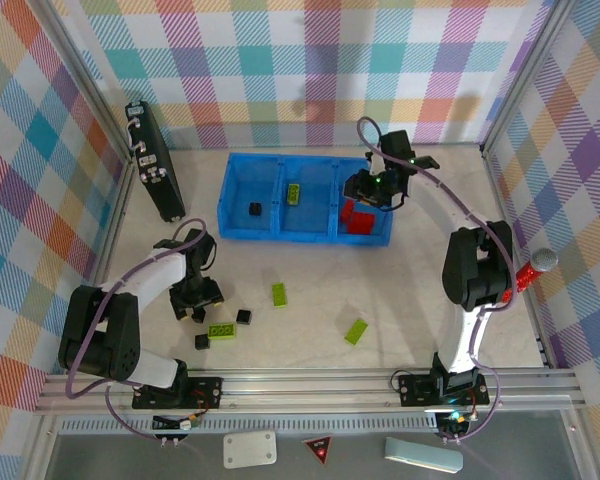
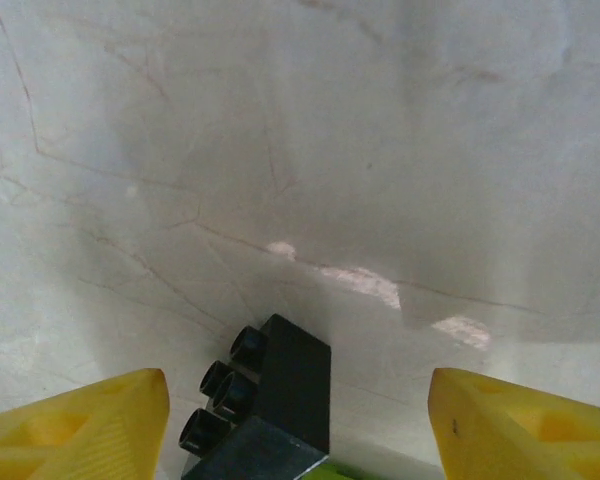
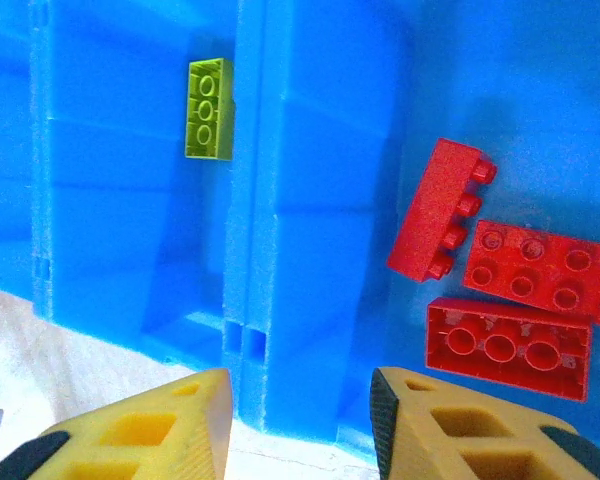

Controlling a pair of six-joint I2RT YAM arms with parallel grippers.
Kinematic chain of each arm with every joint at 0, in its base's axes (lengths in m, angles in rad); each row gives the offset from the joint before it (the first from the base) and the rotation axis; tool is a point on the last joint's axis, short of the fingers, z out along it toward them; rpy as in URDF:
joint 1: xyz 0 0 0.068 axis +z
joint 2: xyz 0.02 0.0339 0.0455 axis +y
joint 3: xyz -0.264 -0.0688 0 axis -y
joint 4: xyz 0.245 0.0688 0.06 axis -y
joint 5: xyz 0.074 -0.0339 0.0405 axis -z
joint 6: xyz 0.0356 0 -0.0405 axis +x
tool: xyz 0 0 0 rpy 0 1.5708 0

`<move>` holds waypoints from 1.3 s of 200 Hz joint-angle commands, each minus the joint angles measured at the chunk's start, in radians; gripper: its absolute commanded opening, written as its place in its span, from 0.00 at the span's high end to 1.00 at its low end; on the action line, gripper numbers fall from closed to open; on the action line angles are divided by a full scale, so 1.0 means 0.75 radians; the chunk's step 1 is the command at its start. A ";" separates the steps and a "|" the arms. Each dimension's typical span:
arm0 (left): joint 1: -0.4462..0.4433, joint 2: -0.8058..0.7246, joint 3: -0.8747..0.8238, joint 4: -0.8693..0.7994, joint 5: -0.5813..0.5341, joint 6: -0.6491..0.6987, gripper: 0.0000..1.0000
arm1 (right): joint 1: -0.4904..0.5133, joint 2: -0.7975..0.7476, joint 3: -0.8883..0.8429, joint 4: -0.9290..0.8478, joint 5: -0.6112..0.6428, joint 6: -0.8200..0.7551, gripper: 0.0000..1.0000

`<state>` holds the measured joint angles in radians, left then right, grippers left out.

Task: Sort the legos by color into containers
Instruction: Pick up the lego from the bottom-left of the table.

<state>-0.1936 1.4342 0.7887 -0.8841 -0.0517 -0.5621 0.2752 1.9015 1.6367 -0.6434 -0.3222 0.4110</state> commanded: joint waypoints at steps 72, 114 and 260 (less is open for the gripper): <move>0.001 -0.019 -0.073 0.070 0.114 -0.058 0.50 | 0.005 -0.113 -0.077 0.017 -0.047 0.027 0.57; -0.022 -0.019 -0.089 0.086 0.126 -0.074 0.57 | 0.007 -0.135 -0.094 0.015 -0.039 0.027 0.57; -0.047 0.052 0.024 0.068 0.089 0.002 0.72 | 0.006 -0.262 -0.212 -0.019 0.004 0.017 0.58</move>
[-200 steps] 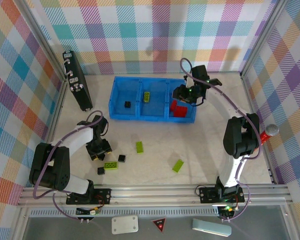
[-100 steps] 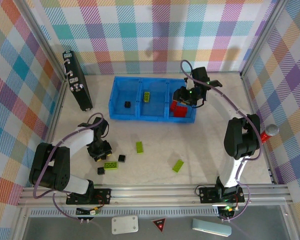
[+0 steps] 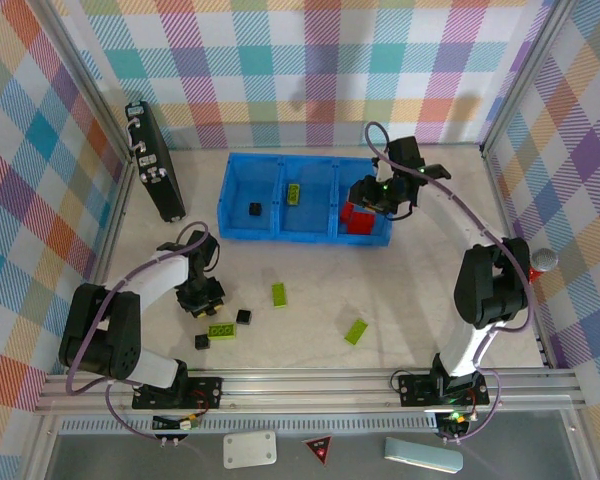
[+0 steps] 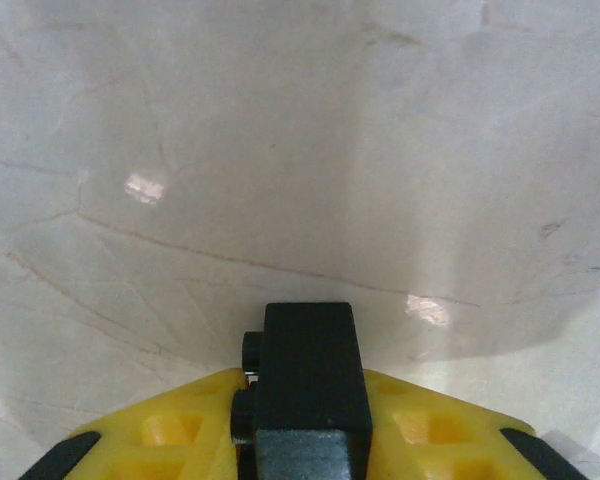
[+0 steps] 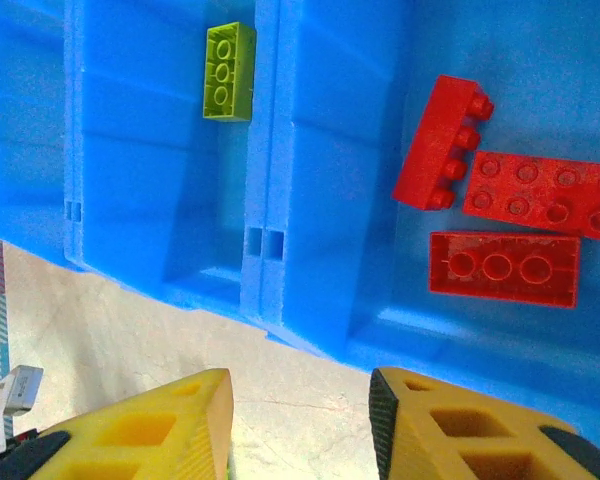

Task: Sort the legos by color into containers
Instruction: Pick up the lego from the bottom-left of the table.

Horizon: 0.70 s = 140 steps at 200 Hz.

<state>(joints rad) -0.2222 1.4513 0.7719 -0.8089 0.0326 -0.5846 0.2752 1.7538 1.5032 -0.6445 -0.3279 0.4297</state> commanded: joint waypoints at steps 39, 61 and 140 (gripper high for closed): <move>-0.009 0.060 0.100 -0.036 -0.013 0.055 0.74 | 0.006 -0.136 -0.102 -0.020 0.021 0.003 0.58; -0.008 0.079 0.163 -0.054 -0.013 0.085 0.74 | 0.006 -0.189 -0.153 -0.022 0.039 0.007 0.58; -0.011 0.267 0.578 -0.146 0.008 0.387 0.77 | 0.005 -0.386 -0.347 -0.097 0.126 -0.006 0.58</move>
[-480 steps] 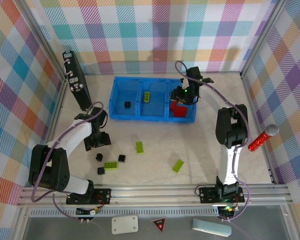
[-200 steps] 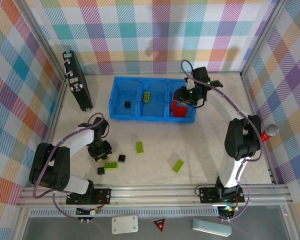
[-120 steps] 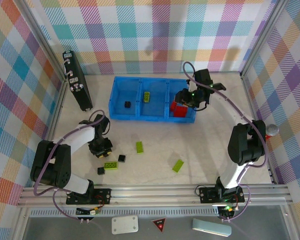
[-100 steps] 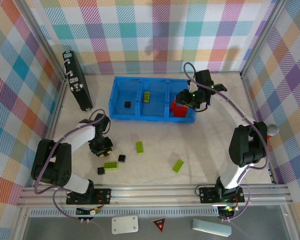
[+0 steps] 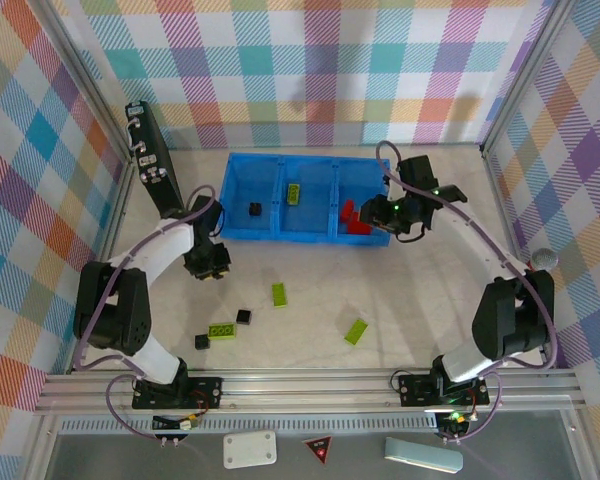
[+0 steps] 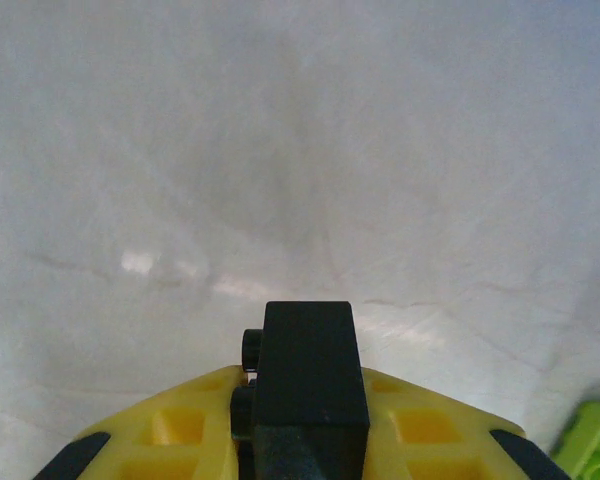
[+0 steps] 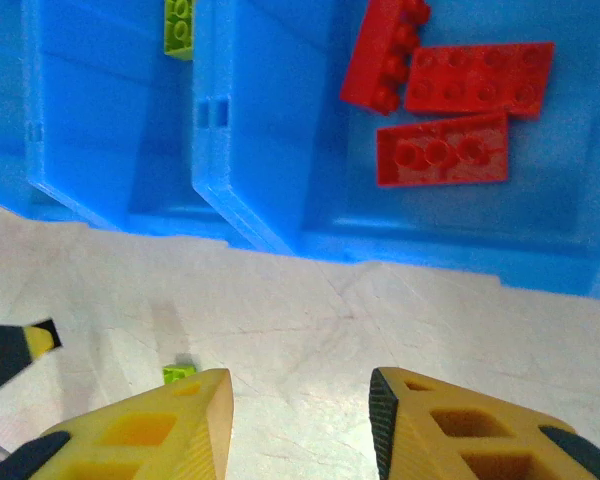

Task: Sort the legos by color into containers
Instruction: Pick up the lego from the bottom-left of the table, then place the lego in the container.

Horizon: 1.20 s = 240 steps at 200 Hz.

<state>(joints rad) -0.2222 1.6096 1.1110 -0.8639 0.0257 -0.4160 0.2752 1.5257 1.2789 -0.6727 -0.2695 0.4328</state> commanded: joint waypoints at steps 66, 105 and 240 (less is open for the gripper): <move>-0.011 0.305 0.553 -0.159 0.077 0.464 0.79 | 0.005 -0.216 -0.129 -0.138 0.122 -0.018 0.58; -0.013 0.484 0.843 -0.244 0.071 0.528 0.79 | 0.005 -0.274 -0.128 -0.175 0.157 -0.021 0.58; -0.028 0.991 1.486 -0.395 -0.170 0.667 0.76 | 0.005 -0.373 -0.173 -0.228 0.210 -0.016 0.57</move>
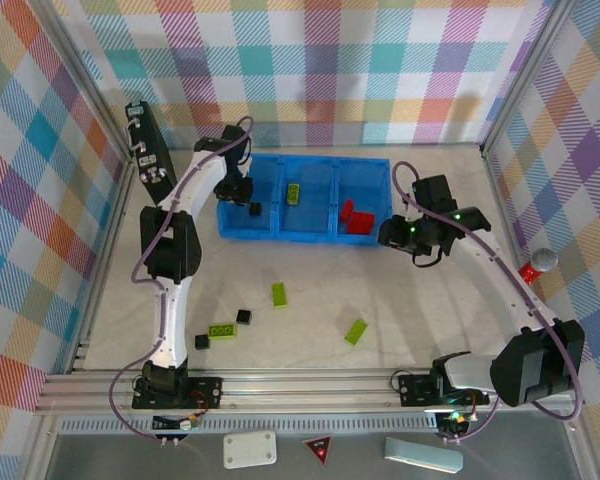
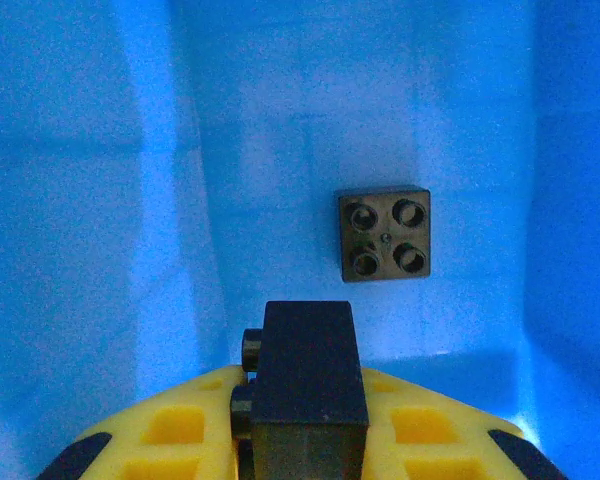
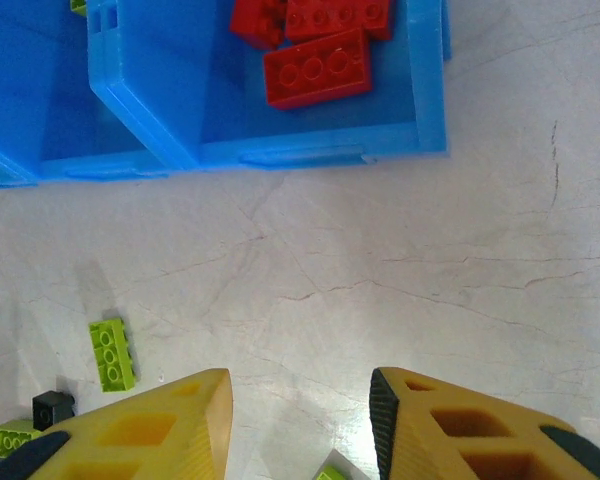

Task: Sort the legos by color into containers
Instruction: Place the lego in the container.

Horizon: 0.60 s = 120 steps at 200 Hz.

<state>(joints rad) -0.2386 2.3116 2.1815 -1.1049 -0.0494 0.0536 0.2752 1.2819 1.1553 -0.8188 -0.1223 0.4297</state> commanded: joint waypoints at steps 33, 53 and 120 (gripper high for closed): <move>-0.007 0.110 0.079 -0.044 -0.072 0.050 0.75 | 0.005 -0.057 -0.008 -0.040 0.019 -0.015 0.57; -0.008 0.136 0.088 -0.024 -0.062 0.046 0.74 | 0.005 -0.056 -0.008 -0.036 0.011 -0.013 0.57; -0.007 0.162 0.111 -0.009 -0.077 0.029 0.68 | 0.004 -0.057 -0.011 -0.035 0.006 -0.014 0.57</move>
<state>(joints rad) -0.2420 2.4264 2.2375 -1.0973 -0.0769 0.0715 0.2752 1.2541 1.1553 -0.8326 -0.1150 0.4294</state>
